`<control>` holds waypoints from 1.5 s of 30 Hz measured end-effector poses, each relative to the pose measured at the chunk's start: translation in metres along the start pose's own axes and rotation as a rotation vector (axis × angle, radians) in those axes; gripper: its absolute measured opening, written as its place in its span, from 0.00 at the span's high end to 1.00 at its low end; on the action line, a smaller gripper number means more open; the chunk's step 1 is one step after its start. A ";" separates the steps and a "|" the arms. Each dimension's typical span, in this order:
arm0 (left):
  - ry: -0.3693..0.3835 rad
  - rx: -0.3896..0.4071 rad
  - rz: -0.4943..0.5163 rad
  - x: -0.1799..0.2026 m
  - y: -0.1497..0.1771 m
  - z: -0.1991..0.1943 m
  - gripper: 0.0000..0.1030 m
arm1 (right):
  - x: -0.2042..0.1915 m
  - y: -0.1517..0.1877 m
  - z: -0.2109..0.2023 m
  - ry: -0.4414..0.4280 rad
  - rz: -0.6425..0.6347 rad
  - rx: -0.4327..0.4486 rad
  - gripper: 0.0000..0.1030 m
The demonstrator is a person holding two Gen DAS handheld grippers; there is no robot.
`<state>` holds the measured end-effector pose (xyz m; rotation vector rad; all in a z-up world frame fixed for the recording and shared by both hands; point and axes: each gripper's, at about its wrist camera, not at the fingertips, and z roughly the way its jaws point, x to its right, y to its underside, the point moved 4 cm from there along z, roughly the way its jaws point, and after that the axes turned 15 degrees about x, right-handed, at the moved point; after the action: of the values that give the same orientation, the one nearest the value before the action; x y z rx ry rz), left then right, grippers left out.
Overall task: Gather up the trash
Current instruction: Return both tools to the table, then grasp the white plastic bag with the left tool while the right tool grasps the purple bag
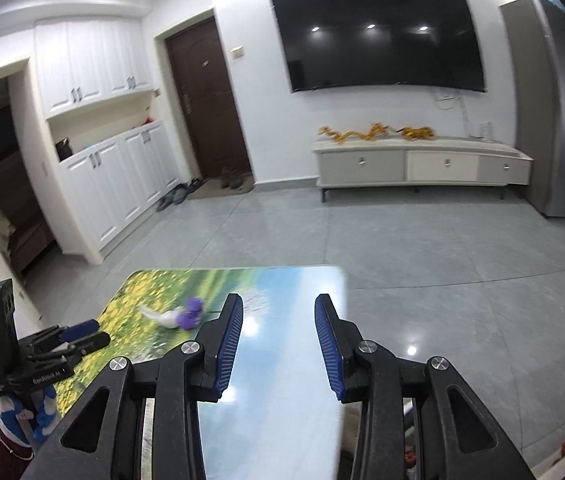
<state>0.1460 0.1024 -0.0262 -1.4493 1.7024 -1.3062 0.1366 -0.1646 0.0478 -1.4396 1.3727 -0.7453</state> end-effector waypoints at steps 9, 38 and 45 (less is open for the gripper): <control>-0.120 -0.045 -0.008 -0.091 0.015 0.016 0.46 | -0.064 0.039 0.088 -0.107 -0.036 -0.145 0.62; -0.064 -0.209 -0.367 -0.114 0.052 0.180 0.71 | -0.093 0.128 0.279 -0.247 0.180 -0.383 0.62; -0.057 -0.206 -0.372 -0.114 0.050 0.181 0.92 | -0.089 0.140 0.286 -0.245 0.195 -0.415 0.71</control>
<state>0.3132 0.1491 -0.1611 -1.9785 1.6195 -1.2850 0.3301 0.0031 -0.1608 -1.6207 1.5016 -0.1524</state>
